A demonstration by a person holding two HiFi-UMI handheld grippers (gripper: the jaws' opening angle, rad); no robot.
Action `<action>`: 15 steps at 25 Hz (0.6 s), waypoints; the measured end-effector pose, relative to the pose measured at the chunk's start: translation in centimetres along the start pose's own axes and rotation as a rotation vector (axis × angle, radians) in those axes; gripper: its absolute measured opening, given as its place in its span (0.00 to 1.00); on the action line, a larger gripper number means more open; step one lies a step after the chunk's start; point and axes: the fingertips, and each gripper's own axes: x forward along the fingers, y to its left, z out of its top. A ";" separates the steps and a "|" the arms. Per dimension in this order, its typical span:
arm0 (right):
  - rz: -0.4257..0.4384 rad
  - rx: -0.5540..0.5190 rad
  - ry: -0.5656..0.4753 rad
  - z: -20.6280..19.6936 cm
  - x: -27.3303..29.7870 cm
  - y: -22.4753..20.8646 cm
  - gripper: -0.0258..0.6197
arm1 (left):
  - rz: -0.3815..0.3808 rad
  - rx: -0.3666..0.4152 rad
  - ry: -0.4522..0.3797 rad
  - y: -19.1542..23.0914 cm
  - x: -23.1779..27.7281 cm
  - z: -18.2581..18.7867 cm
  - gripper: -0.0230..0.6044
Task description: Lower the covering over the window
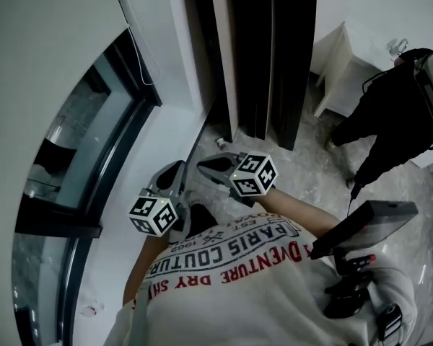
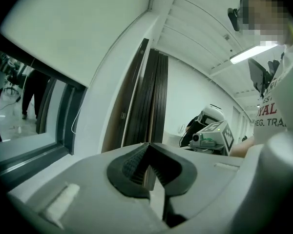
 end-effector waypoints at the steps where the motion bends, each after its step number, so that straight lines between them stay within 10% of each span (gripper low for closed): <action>1: 0.006 -0.009 -0.008 0.3 0.2 0.3 0.05 | 0.010 0.003 -0.004 0.2 -0.3 0.1 0.04; 15: -0.009 -0.057 0.052 -1.4 -1.4 0.1 0.05 | 0.000 -0.035 -0.032 -1.6 0.7 -2.1 0.04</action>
